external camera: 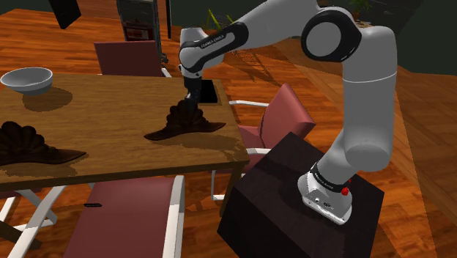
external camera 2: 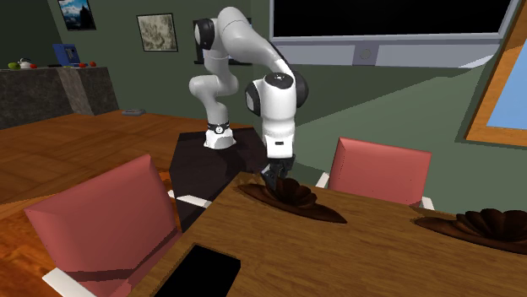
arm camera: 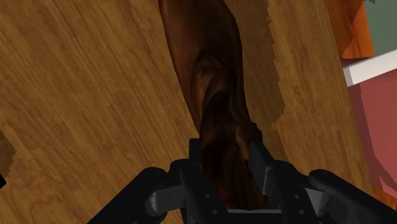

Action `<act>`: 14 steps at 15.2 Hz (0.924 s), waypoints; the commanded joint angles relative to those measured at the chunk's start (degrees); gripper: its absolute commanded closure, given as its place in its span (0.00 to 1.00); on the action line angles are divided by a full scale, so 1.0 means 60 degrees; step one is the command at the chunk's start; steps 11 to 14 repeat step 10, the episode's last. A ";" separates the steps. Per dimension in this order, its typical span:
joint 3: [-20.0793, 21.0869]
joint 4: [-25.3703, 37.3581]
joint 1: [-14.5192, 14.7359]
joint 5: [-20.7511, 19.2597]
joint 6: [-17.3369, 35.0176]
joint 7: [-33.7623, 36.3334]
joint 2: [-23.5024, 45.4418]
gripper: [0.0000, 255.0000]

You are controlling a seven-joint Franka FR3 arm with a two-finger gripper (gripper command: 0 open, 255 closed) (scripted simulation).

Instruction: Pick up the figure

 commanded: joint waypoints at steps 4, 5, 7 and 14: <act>-0.0012 0.0128 -0.0020 -0.0018 -0.0469 0.0027 -0.0354 1.00; -0.0013 0.0162 -0.0021 -0.0022 -0.0567 0.0038 -0.0418 1.00; -0.0014 0.0237 -0.0022 -0.0029 -0.0765 0.0059 -0.0543 1.00; -0.0015 0.0283 -0.0023 -0.0034 -0.0881 0.0071 -0.0612 1.00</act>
